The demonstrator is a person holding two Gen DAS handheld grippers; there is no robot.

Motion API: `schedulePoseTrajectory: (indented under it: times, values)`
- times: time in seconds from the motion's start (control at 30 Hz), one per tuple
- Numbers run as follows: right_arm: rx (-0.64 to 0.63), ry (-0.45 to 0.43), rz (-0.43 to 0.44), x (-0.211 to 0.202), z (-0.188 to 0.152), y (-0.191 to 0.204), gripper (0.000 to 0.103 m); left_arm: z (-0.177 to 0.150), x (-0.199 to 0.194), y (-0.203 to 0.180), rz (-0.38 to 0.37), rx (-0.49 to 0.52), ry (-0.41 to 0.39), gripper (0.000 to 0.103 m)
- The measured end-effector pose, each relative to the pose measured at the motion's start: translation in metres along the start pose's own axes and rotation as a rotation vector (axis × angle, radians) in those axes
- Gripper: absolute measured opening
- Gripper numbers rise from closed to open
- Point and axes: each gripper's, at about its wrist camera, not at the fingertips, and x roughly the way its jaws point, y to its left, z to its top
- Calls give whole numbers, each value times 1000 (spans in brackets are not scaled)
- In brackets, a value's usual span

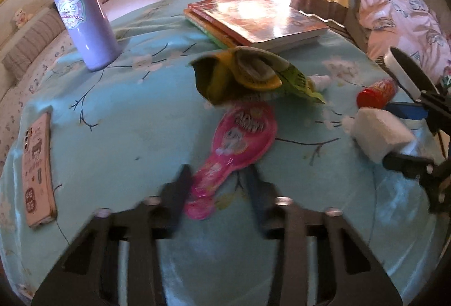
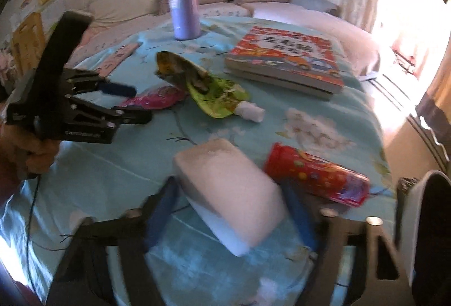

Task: Collect trash
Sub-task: 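Grasp the white foam block with the right gripper while the left grasps the pink hairbrush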

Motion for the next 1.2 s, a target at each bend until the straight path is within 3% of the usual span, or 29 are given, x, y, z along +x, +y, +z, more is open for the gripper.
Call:
schedulePoseTrajectory:
  times: [0.1, 0.17, 0.23, 0.37, 0.53, 0.63, 0.7, 0.8, 0.9, 0.93, 1.0, 1.2]
  values:
    - [76, -18, 43, -11, -3, -11, 67, -5, -8, -5, -15, 0, -4, 20]
    - [129, -39, 75, -20, -7, -17, 66, -11, -17, -11, -38, -9, -16, 1]
    - [184, -64, 108, -31, -14, -21, 66, -15, -24, -19, -83, -31, -18, 1]
    - [238, -89, 119, -48, -28, -23, 66, -28, -36, -43, -103, -22, -24, 1]
    - [274, -93, 119, -63, -48, -25, 66, -25, -42, -47, -67, -34, -38, 2]
    - [302, -103, 134, -74, -58, -26, 66, -17, -37, -39, -25, -40, -34, 18]
    - [315, -116, 136, -81, -63, -26, 66, -13, -31, -34, -5, -35, -38, 42]
    - [338, -128, 148, -88, -70, -26, 66, -5, -14, -27, 49, -25, -20, 47]
    - [348, -132, 148, -91, -73, -25, 66, -1, 2, -24, 49, -16, 8, 48]
    - [351, -133, 148, -91, -75, -25, 66, -1, 2, -23, 43, -19, -7, 47]
    - [359, -134, 149, -92, -77, -26, 66, 0, 2, -23, 19, -20, -12, 26]
    - [382, -149, 145, -96, -81, -29, 66, -7, -12, -30, -3, -57, -36, 15]
